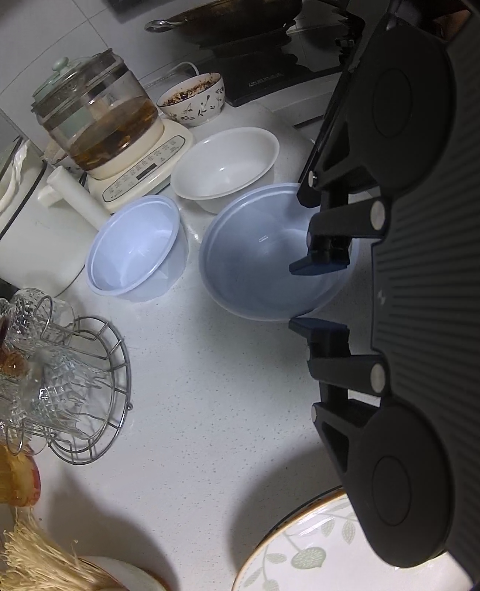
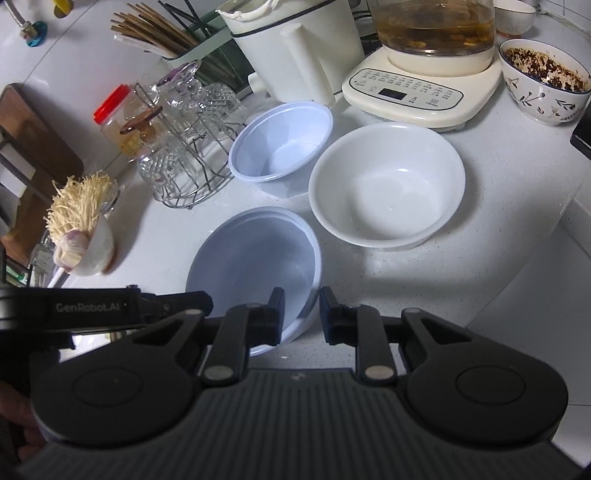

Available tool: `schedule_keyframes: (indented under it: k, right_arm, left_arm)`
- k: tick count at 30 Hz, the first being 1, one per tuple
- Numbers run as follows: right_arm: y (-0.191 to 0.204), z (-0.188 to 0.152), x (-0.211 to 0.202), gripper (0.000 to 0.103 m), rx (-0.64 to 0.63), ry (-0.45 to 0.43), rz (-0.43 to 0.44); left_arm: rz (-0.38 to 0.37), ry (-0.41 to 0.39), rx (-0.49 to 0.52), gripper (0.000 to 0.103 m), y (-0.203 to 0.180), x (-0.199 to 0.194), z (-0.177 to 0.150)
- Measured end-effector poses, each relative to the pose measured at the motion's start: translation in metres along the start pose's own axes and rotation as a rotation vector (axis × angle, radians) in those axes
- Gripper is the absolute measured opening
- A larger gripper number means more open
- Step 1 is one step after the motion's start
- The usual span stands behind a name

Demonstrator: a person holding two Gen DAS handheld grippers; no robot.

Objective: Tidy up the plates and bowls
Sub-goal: 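Close both grippers on the blue bowl rim and lift it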

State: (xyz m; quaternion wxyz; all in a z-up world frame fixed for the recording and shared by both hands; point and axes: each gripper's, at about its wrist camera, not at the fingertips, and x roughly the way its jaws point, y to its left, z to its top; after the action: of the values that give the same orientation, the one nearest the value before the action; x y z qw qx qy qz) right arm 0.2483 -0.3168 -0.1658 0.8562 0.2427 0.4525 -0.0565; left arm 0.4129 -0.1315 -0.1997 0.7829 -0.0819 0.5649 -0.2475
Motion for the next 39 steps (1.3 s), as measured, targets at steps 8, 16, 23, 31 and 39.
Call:
schedule_keyframes:
  k: [8,16,23,31,39]
  right_arm:
    - [0.023,-0.002,-0.001,0.023,-0.056,0.016,0.043]
    - [0.048,-0.012,0.004,0.023,-0.104,0.024,0.051]
    - [0.054,-0.016,0.010,0.023,-0.105,0.027,0.025]
    - [0.063,-0.016,-0.011,0.025,-0.125,-0.038,-0.022]
    - [0.082,-0.007,-0.056,0.025,-0.154,-0.170,-0.048]
  left_arm:
    - [0.018,-0.044,-0.013,0.029,0.017,-0.033,-0.005]
    - [0.044,-0.040,-0.034,0.029,0.042,-0.045,-0.016]
    - [0.034,-0.038,-0.038,0.029,0.052,-0.043,-0.017]
    - [0.044,-0.076,-0.002,0.032,0.055,-0.066,-0.019]
    - [0.030,-0.161,0.045,0.033,0.048,-0.117,-0.016]
